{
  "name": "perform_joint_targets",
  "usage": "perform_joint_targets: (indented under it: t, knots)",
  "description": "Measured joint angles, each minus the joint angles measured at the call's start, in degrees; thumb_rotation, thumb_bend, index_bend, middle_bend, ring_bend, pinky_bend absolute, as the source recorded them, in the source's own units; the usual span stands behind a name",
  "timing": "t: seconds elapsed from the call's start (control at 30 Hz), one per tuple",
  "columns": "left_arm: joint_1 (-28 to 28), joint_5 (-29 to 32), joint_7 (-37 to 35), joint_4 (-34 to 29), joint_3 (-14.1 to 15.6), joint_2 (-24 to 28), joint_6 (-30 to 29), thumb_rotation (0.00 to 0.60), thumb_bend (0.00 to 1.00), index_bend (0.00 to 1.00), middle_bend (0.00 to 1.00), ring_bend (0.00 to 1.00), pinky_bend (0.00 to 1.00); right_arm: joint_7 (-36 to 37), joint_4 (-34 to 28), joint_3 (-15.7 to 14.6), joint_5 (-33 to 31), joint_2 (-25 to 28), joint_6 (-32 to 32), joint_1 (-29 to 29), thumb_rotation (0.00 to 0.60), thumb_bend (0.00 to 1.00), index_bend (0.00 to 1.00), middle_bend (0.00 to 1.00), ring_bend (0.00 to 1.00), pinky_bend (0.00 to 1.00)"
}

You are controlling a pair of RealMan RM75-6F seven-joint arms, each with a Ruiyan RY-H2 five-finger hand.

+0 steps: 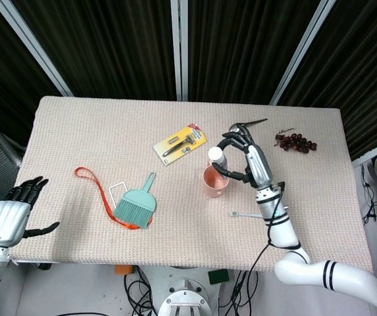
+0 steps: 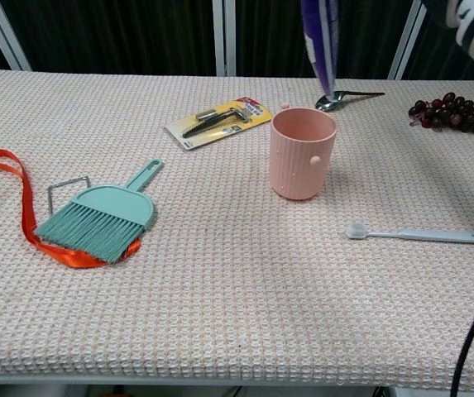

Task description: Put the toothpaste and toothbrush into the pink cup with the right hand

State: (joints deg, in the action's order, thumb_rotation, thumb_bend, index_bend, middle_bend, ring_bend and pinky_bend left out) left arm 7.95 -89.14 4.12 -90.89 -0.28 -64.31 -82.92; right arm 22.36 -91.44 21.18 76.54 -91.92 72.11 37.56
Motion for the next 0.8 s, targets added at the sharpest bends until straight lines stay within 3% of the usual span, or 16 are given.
perform_joint_targets:
  t: [0.33,0.8]
  knots:
    - [-0.03,0.64,-1.79,1.6,-0.33,-0.49,0.11,0.388,0.09,0.09,0.08,0.11,0.22,2.48,6.75,0.44,-3.14,-5.14,-2.82,1.7,0.6,0.67,0.76,0.65,0.23,0.0]
    - [0.15,0.32,-2.73,2.66,-0.41,-1.25,-0.02,0.391,0.09,0.09,0.08,0.11,0.22,4.98,14.82,-3.44,-2.22,-8.97,-4.31,0.57,0.6,0.66,0.76,0.64,0.23,0.0]
